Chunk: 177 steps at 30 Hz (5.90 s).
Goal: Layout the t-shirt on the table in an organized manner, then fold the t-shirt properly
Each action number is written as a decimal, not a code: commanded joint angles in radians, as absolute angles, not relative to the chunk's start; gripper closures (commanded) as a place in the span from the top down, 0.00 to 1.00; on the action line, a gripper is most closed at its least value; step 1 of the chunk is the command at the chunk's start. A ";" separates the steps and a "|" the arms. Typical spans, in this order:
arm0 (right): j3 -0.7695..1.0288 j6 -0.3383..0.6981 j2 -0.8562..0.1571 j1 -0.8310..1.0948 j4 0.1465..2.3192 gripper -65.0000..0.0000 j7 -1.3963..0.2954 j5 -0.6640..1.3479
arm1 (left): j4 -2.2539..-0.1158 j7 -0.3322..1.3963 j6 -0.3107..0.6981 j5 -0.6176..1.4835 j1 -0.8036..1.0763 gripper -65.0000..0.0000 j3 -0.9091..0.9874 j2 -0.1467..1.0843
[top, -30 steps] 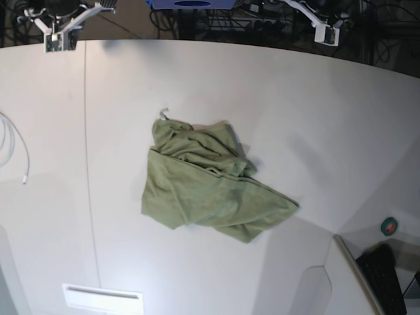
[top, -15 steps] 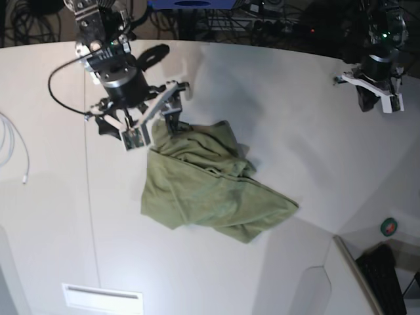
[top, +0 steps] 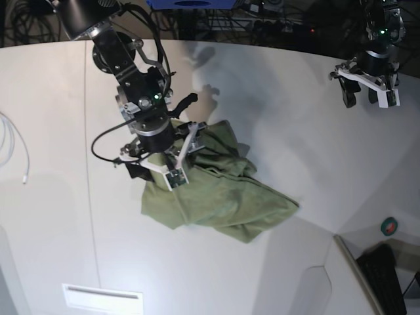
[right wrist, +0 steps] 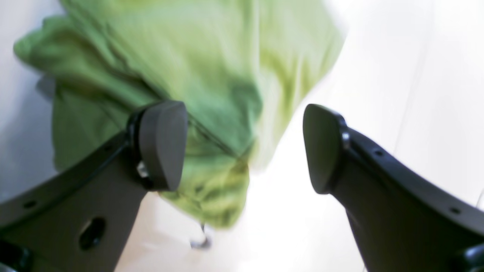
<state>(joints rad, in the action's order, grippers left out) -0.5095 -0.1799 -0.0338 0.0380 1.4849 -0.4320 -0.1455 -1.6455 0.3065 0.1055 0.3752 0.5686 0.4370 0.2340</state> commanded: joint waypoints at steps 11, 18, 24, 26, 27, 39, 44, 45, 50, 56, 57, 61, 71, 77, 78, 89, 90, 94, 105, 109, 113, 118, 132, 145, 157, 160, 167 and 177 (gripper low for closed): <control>-0.527 -0.186 0.001 -0.005 1.403 0.69 -0.415 -0.188 | -1.664 0.286 0.107 0.383 0.572 0.56 0.444 0.229; -0.530 -0.186 0.012 -0.044 1.336 0.45 -0.417 -0.188 | -1.662 0.286 0.107 0.383 0.572 0.56 0.450 0.229; -0.522 -0.186 0.012 -0.059 1.334 0.43 -0.415 -0.188 | -1.656 0.286 0.107 0.383 0.572 0.56 0.449 0.229; -0.522 -0.186 0.012 -0.061 1.334 0.43 -0.415 -0.188 | -1.656 0.286 0.107 0.381 0.572 0.56 0.449 0.229; -0.522 -0.186 0.012 -0.061 1.334 0.42 -0.415 -0.188 | -1.656 0.286 0.107 0.381 0.572 0.56 0.449 0.229; -0.530 -0.186 0.013 -0.047 1.302 0.30 -0.414 -0.186 | -1.656 0.286 0.107 0.381 0.573 0.56 0.452 0.229; -0.530 -0.186 0.013 -0.044 1.302 0.30 -0.417 -0.186 | -1.664 0.286 0.107 0.381 0.576 0.56 0.452 0.229; -0.530 -0.186 0.013 -0.044 1.302 0.30 -0.418 -0.186 | -1.664 0.286 0.107 0.381 0.576 0.56 0.452 0.229; -0.530 -0.186 0.013 -0.044 1.296 0.22 -0.418 -0.186 | -1.659 0.283 0.107 0.381 0.575 0.56 0.446 0.229; -0.522 -0.186 0.013 -0.047 1.300 0.00 -0.418 -0.186 | -1.659 0.282 0.107 0.381 0.570 0.56 0.444 0.229; -0.522 -0.186 0.013 -0.045 1.305 0.00 -0.418 -0.188 | -1.659 0.282 0.107 0.381 0.570 0.56 0.444 0.229; -0.522 -0.186 0.013 -0.022 1.383 0.00 -0.418 -0.188 | -1.656 0.282 0.107 0.380 0.570 0.56 0.444 0.229; -0.532 -0.186 0.070 0.007 1.454 0.08 -0.452 -0.189 | -1.659 0.282 0.107 0.383 0.562 0.56 0.444 0.229; -0.522 -0.186 0.035 0.081 1.557 0.12 -0.452 -0.188 | -1.664 0.288 0.108 0.384 0.503 0.58 0.443 0.165; -0.522 -0.186 0.025 0.090 1.564 0.17 -0.452 -0.186 | -1.664 0.289 0.108 0.384 0.490 0.58 0.443 0.153; -0.496 -0.188 -0.088 0.239 1.730 0.58 -0.447 -0.188 | -1.538 0.644 0.110 0.757 0.268 0.78 0.447 0.180; -0.476 -0.188 -0.085 0.255 1.747 0.58 -0.447 -0.188 | -1.492 0.654 0.110 0.819 0.245 0.81 0.446 0.191; -0.381 -0.188 -0.084 0.321 1.810 0.59 -0.447 -0.188 | -1.308 0.661 0.110 0.947 0.150 0.82 0.443 0.216; -0.298 -0.188 -0.084 0.417 1.839 0.59 -0.403 -0.188 | -1.170 0.722 0.110 0.952 -0.031 0.82 0.443 0.206; -0.302 -0.188 -0.084 0.427 1.839 0.59 -0.375 -0.188 | -1.024 0.728 0.108 0.947 -0.120 0.82 0.443 0.206; -0.303 -0.188 -0.084 0.437 1.842 0.59 -0.371 -0.188 | -0.915 0.727 0.104 0.946 -0.182 0.82 0.443 0.206; -0.303 -0.188 -0.085 0.450 1.862 0.59 -0.371 -0.188 | -0.868 0.725 -0.008 0.866 -0.251 0.82 0.443 0.205; -0.305 -0.188 -0.088 0.475 1.888 0.59 -0.369 -0.188 | -0.631 0.674 -0.021 0.664 -0.512 0.82 0.443 0.142; -0.302 -0.188 -0.090 0.490 1.896 0.59 -0.369 -0.188 | -0.490 0.565 -0.021 0.568 -0.587 0.78 0.443 0.101; -0.300 -0.188 -0.091 0.489 1.896 0.59 -0.369 -0.188 | -0.489 0.538 -0.019 0.568 -0.582 0.35 0.341 0.061; -0.300 -0.188 -0.104 0.486 1.896 0.59 -0.369 -0.188 | -0.486 0.481 -0.019 0.575 -0.575 0.34 0.246 0.059; -0.283 -0.188 -0.119 0.486 1.896 0.59 -0.369 -0.189 | -0.460 0.443 -0.019 0.575 -0.570 0.00 0.220 0.059; -0.283 -0.185 -0.119 0.481 1.894 0.59 -0.367 -0.185 | -0.987 0.780 -0.019 0.576 -0.460 0.00 0.217 0.048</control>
